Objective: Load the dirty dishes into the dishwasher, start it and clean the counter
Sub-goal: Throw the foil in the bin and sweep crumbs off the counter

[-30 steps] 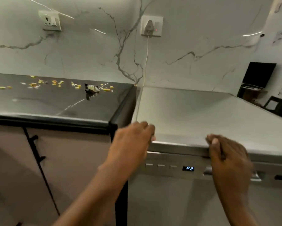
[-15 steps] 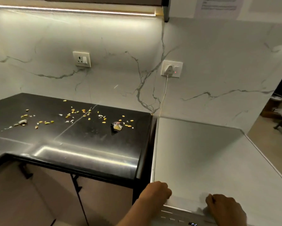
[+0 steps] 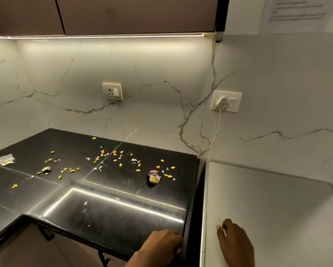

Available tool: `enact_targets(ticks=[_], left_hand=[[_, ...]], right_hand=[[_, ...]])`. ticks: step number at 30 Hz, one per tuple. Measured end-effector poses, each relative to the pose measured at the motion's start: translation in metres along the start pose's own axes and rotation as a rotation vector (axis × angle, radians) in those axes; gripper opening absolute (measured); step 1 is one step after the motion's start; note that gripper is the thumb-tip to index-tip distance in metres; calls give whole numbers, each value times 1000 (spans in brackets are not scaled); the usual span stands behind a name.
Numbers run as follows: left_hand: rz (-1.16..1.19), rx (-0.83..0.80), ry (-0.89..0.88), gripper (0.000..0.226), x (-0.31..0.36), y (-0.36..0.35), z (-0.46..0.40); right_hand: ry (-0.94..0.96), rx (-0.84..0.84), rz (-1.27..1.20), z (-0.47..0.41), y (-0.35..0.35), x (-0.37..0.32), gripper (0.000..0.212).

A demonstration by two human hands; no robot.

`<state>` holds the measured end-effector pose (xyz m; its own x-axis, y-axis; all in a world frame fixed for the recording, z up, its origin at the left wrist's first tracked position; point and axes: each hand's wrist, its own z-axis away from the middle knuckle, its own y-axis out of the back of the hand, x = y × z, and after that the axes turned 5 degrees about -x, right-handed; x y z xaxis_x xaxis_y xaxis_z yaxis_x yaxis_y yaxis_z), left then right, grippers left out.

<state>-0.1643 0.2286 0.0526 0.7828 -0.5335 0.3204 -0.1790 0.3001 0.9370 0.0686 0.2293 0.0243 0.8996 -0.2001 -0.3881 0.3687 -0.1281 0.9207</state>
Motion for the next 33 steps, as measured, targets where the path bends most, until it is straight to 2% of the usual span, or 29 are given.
enact_targets(ticks=[3, 7, 10, 12, 16, 18, 20, 23, 25, 27, 31, 33], left_hand=[[-21, 105, 128, 21, -42, 0, 0], [-40, 336, 244, 27, -103, 2, 2], [-16, 431, 347, 39, -144, 13, 3], [-22, 477, 408, 40, -175, 21, 3], [-7, 521, 512, 37, -238, 38, 7], [-32, 497, 540, 38, -270, 44, 10], [-14, 405, 611, 50, -301, 47, 13], [38, 156, 778, 90, -331, 50, 19], [110, 68, 775, 116, -344, 48, 22], [108, 12, 726, 132, -349, 45, 24], [146, -114, 702, 134, -357, 48, 20], [161, -155, 710, 118, -361, 49, 18]], right_hand=[[67, -11, 11, -24, -22, -29, 24], [152, -42, 6, -53, -56, -62, 38], [215, -35, 18, -71, -70, -88, 64], [207, -62, 33, -84, -82, -108, 88], [79, -154, 1, -107, -97, -146, 87], [2, -175, -41, -126, -104, -161, 86], [-55, -181, -64, -144, -114, -176, 86], [-120, -167, -130, -168, -125, -193, 88], [-130, -184, -110, -184, -137, -209, 79], [-125, -189, -86, -193, -151, -230, 67], [-1, -143, -62, -188, -178, -279, 67], [107, -141, -53, -176, -194, -308, 74]])
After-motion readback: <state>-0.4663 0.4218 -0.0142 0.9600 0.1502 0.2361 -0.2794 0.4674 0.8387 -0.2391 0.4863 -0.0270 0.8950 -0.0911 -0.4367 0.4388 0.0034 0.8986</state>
